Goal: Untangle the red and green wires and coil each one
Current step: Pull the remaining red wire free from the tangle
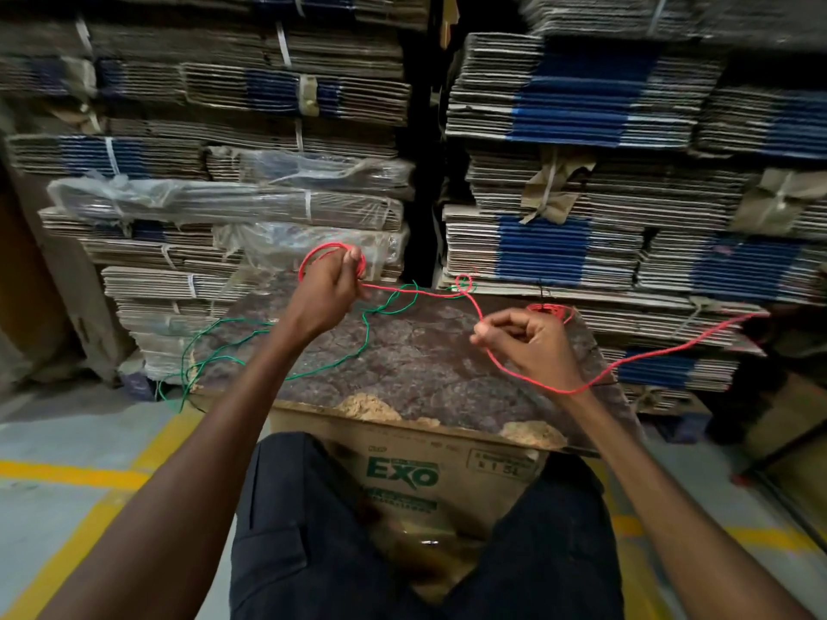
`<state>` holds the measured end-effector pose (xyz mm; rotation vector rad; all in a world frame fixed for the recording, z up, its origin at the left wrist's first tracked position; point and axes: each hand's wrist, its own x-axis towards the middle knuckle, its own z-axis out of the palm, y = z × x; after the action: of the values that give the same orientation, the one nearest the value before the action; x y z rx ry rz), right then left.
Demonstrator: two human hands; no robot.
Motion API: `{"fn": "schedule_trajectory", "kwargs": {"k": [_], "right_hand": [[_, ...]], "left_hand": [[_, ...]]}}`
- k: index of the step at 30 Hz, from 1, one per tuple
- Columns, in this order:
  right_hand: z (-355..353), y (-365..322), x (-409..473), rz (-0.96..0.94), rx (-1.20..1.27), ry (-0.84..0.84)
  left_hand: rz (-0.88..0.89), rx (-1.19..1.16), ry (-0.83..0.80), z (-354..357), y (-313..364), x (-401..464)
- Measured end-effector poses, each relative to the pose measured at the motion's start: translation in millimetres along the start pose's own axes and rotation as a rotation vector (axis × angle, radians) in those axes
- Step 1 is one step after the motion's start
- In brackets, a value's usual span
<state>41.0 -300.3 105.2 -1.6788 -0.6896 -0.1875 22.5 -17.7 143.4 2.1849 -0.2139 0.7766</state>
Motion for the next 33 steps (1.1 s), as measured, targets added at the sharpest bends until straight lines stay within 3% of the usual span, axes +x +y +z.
{"fn": "schedule_trajectory", "kwargs": {"k": [3,7,12,14,16,18,23,27,30,33], "right_hand": [[8.9,1.2,1.1,0.004,-0.114,0.031],[14.9,0.2,-0.4,0.298,0.233,0.079],[16.2,5.4,-5.1,0.363,0.195,0.022],[13.8,-6.3,-6.0,0.366,0.138,-0.082],[12.6,-24.3,-8.1,0.382,0.100,-0.296],[14.2,-42.7,-11.3,0.349,0.224,-0.428],[14.2,-67.9,2.2,0.257,0.871,-0.219],[9.7,-64.2,17.3,0.250,1.125,-0.087],[11.5,-49.5,26.6,0.219,1.003,0.046],[20.5,-24.9,33.5,0.189,0.526,0.178]], "left_hand": [[-0.079,-0.128,-0.040,8.6,-2.6,1.6],[-0.121,-0.261,-0.026,12.4,7.9,1.7],[-0.145,-0.331,0.007,12.7,10.5,8.5],[-0.158,-0.338,0.005,12.7,10.0,10.9],[-0.167,-0.340,0.008,13.0,7.4,13.2],[-0.163,-0.348,0.015,13.8,4.6,15.1],[-0.127,-0.333,-0.008,15.0,6.8,17.1],[-0.100,-0.296,-0.046,14.0,11.5,19.8],[-0.097,-0.297,-0.075,12.6,11.6,21.7],[-0.104,-0.292,-0.111,15.7,12.0,21.4]]}}
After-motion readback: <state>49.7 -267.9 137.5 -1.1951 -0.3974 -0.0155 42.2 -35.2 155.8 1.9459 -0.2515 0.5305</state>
